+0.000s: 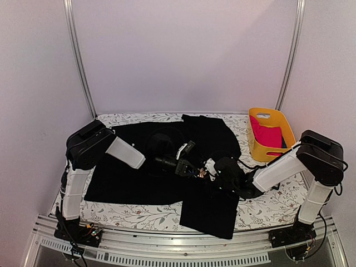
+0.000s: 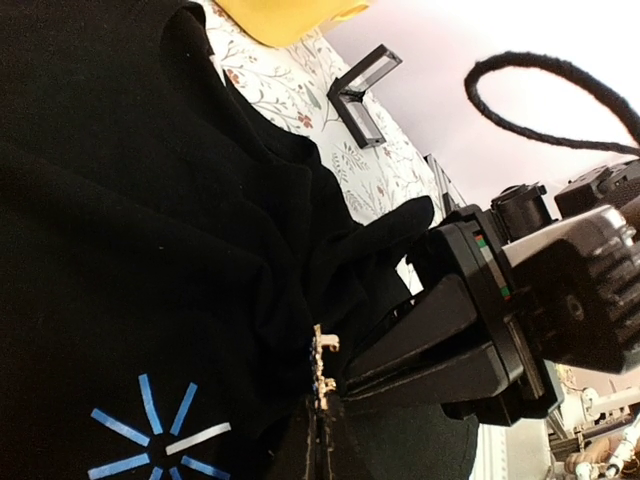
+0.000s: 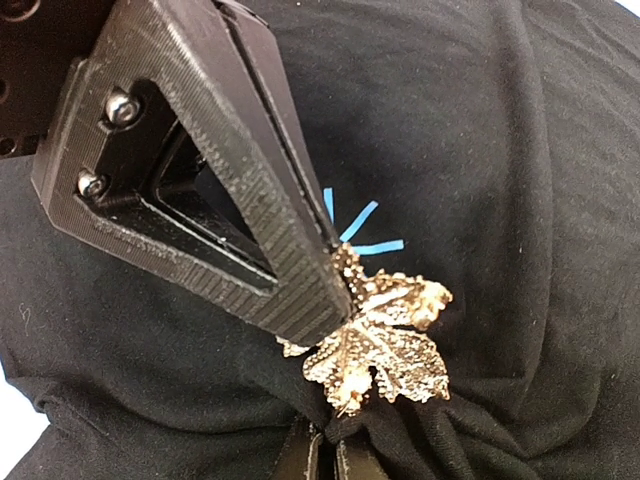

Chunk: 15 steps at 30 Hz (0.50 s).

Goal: Pin the brooch onto the clothing

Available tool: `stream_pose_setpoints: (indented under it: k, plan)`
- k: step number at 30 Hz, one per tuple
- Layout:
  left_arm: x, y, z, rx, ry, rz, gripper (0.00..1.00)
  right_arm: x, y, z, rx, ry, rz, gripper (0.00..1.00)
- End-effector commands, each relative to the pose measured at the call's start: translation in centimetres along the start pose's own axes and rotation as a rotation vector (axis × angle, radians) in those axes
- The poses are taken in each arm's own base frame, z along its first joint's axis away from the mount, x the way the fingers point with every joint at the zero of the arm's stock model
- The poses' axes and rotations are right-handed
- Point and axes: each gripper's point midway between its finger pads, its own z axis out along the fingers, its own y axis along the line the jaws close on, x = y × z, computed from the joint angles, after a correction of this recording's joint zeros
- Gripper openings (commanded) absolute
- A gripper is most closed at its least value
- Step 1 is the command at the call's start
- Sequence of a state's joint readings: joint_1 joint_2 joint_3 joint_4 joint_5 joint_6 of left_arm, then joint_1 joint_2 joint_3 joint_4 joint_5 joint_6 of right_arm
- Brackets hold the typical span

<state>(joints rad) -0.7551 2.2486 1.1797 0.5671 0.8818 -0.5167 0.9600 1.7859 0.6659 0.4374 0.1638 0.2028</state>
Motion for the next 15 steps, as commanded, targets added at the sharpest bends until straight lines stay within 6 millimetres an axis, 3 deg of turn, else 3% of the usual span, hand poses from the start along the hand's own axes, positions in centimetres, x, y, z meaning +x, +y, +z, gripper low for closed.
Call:
stream_pose_setpoints:
  k: [1, 15]
  plan:
    - [1.2, -0.9, 0.5, 0.035, 0.051, -0.008, 0.00, -6.0, -0.7, -1.2, 0.005, -0.198, 0.013, 0.07]
    - [1.8, 0.5, 0.8, -0.001, 0.055, -0.025, 0.00, -7.6, -1.4, -1.0, 0.012, -0.236, 0.087, 0.09]
